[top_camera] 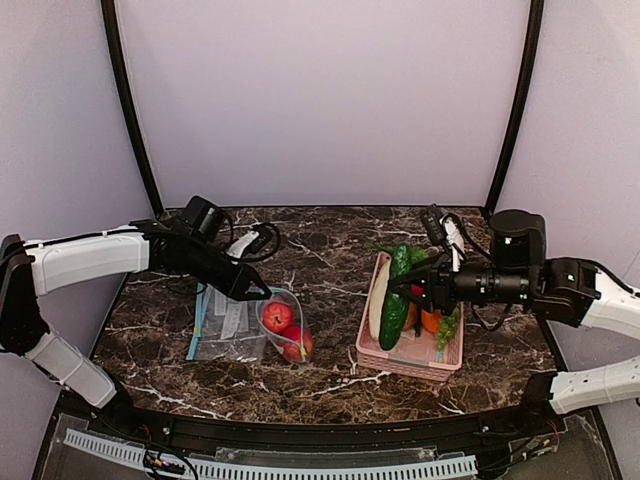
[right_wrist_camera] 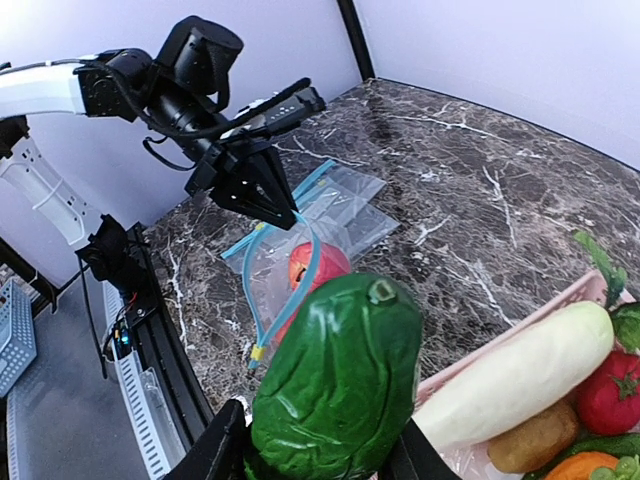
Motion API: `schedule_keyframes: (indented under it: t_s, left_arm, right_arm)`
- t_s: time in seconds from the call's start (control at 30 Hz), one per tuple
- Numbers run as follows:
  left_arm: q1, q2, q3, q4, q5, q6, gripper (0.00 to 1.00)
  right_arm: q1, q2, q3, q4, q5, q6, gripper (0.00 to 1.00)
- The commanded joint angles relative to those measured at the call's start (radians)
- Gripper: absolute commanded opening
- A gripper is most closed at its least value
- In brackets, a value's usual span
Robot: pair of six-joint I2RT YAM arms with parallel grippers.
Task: Place the food in the zip-top bag and seal the zipper
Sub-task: Place the fake vegetable in the bin.
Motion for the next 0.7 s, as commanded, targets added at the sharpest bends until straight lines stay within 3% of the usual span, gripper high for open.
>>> schedule_keyframes:
  t_s: [0.0,0.2,0.33,0.67]
  left_arm:
    - [-0.010,0.004,-0.015,0.011,0.035,0.002,0.10]
    - [-0.010,0.006,-0.017,0.015,0.030,-0.007,0.10]
    - [-0.010,0.000,-0.020,0.009,0.001,-0.008,0.10]
    - [-0.010,0.002,-0.016,0.001,-0.030,-0.012,0.10]
  right_arm:
    - [0.098,0.103,0.090,0.081,0.050,-0.020,0.25]
    - [0.173,0.288,0.207,0.088,0.235,-0.024,0.24]
    - [0.148,0.346,0.264,-0.047,0.420,0.057,0.24]
    - [-0.022,0.269,0.217,-0.406,0.492,0.256,0.24]
